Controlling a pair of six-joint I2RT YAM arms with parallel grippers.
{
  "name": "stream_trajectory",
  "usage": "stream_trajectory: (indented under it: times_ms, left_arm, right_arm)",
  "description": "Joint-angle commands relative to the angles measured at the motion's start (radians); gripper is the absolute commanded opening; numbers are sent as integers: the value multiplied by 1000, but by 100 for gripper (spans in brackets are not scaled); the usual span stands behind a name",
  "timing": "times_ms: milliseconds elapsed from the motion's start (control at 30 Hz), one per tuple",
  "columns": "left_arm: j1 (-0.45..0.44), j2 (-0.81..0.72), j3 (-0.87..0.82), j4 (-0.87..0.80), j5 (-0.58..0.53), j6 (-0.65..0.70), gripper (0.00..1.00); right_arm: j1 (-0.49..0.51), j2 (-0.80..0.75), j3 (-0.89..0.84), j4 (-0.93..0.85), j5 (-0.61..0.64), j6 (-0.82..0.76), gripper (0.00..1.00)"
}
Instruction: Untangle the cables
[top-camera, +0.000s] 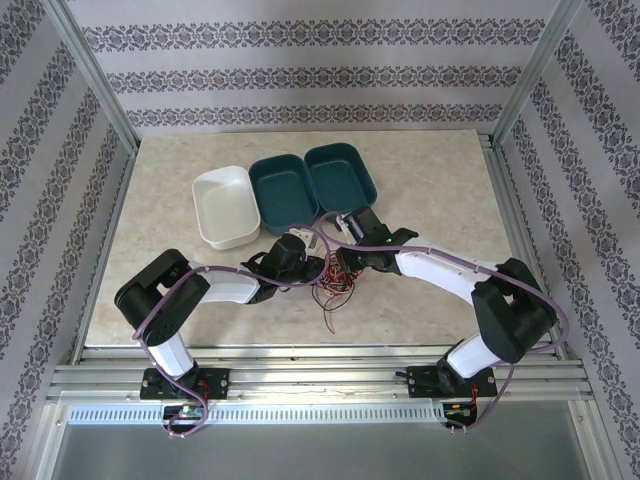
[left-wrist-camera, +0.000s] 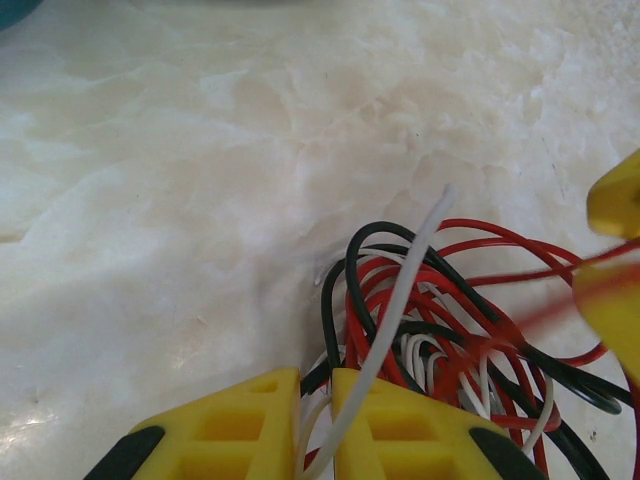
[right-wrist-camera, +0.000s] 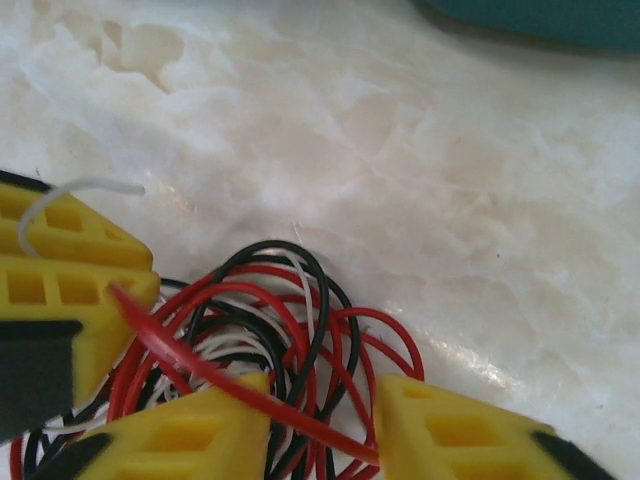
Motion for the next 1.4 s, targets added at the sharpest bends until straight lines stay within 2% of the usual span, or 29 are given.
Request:
stream_trajectory:
  times_ms: [0, 33, 67, 200, 433, 833, 1367]
  left_arm:
    - [17, 20, 22, 20, -2, 17, 16]
    - [18, 23, 25, 24, -2, 17, 16]
    - [19, 26, 28, 27, 0, 17, 16]
    - [23, 48, 62, 25, 7, 29, 16]
    - [23, 86, 140, 8, 15, 64, 16]
    - [23, 113, 171, 17, 22, 55, 16]
    - [23, 99, 124, 55, 14, 30, 19]
  right_arm:
    - [4, 19, 36, 27, 13, 4, 12]
    - [-2, 16, 37, 29, 13, 15, 4]
    - [-9, 11, 38, 27, 10, 21, 0]
    - [-46, -45, 42, 23, 19, 54, 0]
    - [-116, -207, 47, 32, -38, 139, 0]
    - [-118, -366, 95, 18, -44, 211, 0]
    - [-118, -452, 244, -58, 1, 162, 0]
